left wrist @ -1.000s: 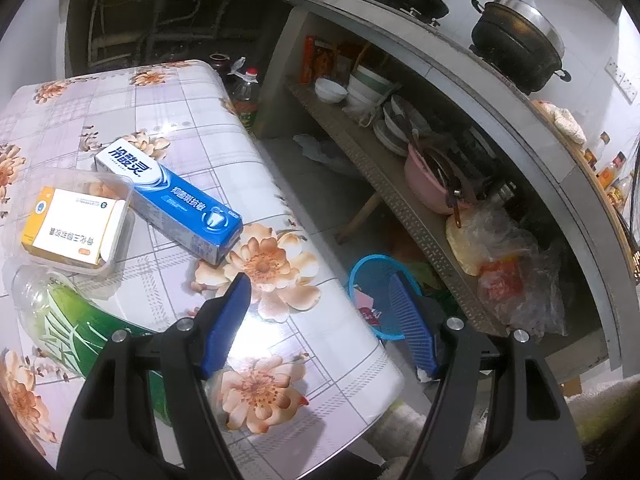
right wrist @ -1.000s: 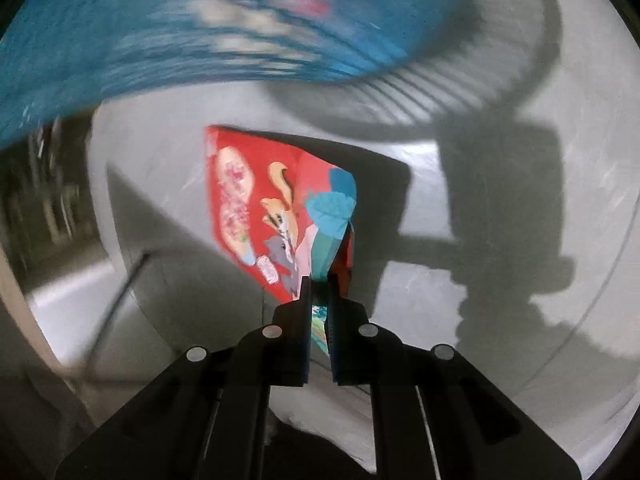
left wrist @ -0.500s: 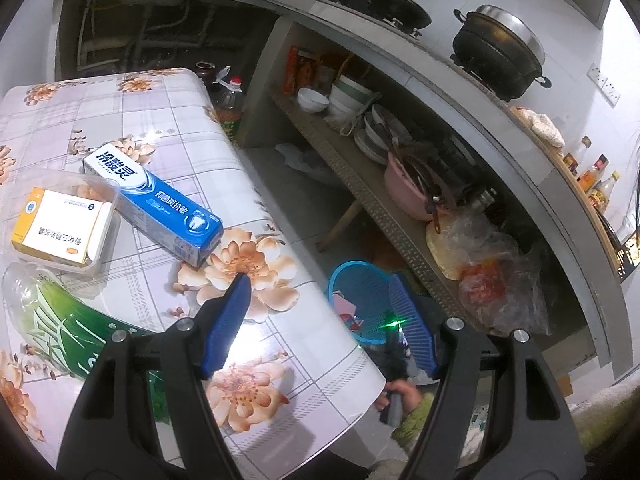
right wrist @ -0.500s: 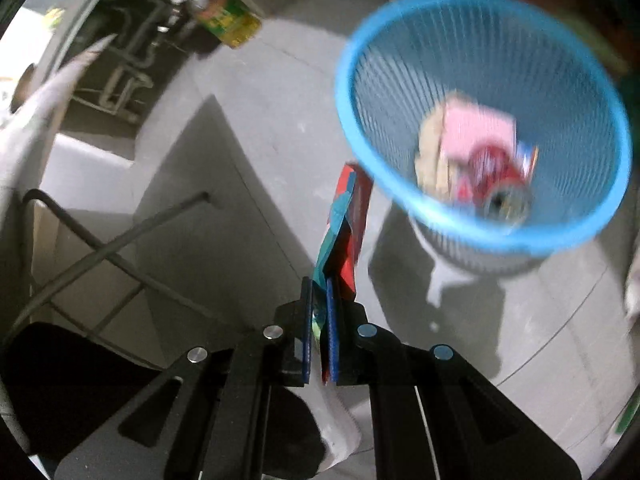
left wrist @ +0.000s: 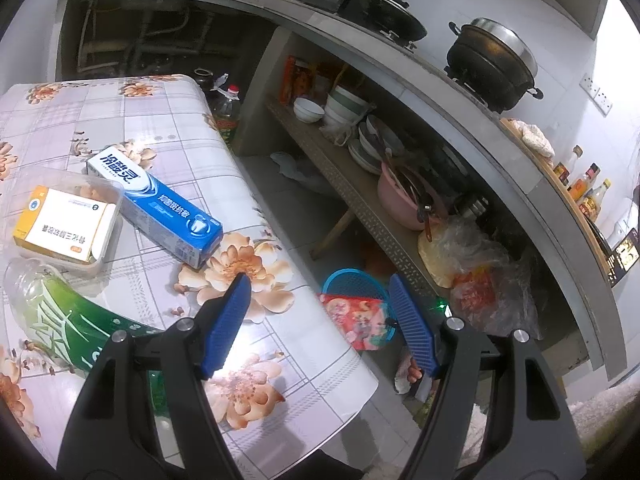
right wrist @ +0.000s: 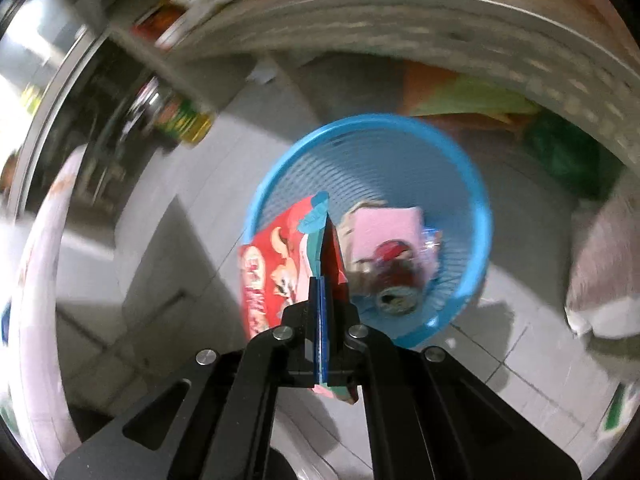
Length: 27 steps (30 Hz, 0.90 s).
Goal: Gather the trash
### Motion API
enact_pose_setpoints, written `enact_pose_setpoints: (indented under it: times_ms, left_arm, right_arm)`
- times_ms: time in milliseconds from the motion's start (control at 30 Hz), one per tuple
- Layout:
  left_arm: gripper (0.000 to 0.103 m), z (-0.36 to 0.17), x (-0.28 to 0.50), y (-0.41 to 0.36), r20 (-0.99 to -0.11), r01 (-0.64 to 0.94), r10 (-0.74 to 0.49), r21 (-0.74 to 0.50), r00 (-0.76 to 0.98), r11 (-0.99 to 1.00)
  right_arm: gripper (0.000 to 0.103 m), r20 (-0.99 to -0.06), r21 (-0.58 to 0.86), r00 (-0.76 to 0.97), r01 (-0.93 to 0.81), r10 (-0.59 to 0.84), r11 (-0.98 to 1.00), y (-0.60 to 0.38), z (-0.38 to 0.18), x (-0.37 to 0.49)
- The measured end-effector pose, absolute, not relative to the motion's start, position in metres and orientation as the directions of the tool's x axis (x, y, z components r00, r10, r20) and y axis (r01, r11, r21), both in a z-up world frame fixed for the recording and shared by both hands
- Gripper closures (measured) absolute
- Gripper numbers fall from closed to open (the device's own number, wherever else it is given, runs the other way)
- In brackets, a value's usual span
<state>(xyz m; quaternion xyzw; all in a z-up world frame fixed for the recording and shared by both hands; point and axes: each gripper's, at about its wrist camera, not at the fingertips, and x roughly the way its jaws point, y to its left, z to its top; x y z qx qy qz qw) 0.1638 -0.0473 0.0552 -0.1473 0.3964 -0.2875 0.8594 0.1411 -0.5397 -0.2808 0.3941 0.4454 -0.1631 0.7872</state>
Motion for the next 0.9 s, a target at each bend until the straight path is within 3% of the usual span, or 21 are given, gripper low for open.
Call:
enact_pose_setpoints:
  times_ms: [200, 300, 333, 433, 567, 800, 900]
  left_arm:
    - [0.035, 0.057, 0.163, -0.045, -0.591, 0.377, -0.612, -0.483, 0.526, 0.790]
    - [0.035, 0.057, 0.165, -0.042, -0.594, 0.372, -0.608, -0.481, 0.527, 0.794]
    - [0.035, 0.057, 0.165, -0.042, -0.595, 0.370, -0.605, -0.480, 0.529, 0.795]
    - [0.035, 0.058, 0.166, -0.040, -0.596, 0.365, -0.602, -0.480, 0.531, 0.797]
    - [0.035, 0.059, 0.164, -0.036, -0.593, 0.360, -0.597, -0.478, 0.541, 0.801]
    - [0.035, 0.060, 0.156, -0.022, -0.587, 0.346, -0.584, -0.474, 0.560, 0.809]
    - [0.035, 0.060, 0.149, -0.012, -0.589, 0.333, -0.571, -0.470, 0.572, 0.818]
  right_arm:
    - [0.102, -0.884, 0.404, 0.465, 0.818, -0.057, 0.410, -0.583, -0.330, 0.119]
    - [0.101, -0.888, 0.413, 0.457, 0.848, -0.061, 0.332, -0.586, -0.349, 0.115]
    - [0.098, -0.893, 0.399, 0.445, 0.849, -0.061, 0.346, -0.584, -0.350, 0.119]
    - [0.075, -0.903, 0.367, 0.426, 0.836, -0.061, 0.408, -0.573, -0.349, 0.131]
    - [0.061, -0.914, 0.249, 0.375, 0.819, -0.155, 0.516, -0.553, -0.334, 0.141]
    - [0.056, -0.898, 0.089, 0.340, 0.761, -0.279, 0.643, -0.525, -0.299, 0.132]
    - [0.049, -0.890, 0.052, 0.346, 0.724, -0.297, 0.688, -0.510, -0.281, 0.125]
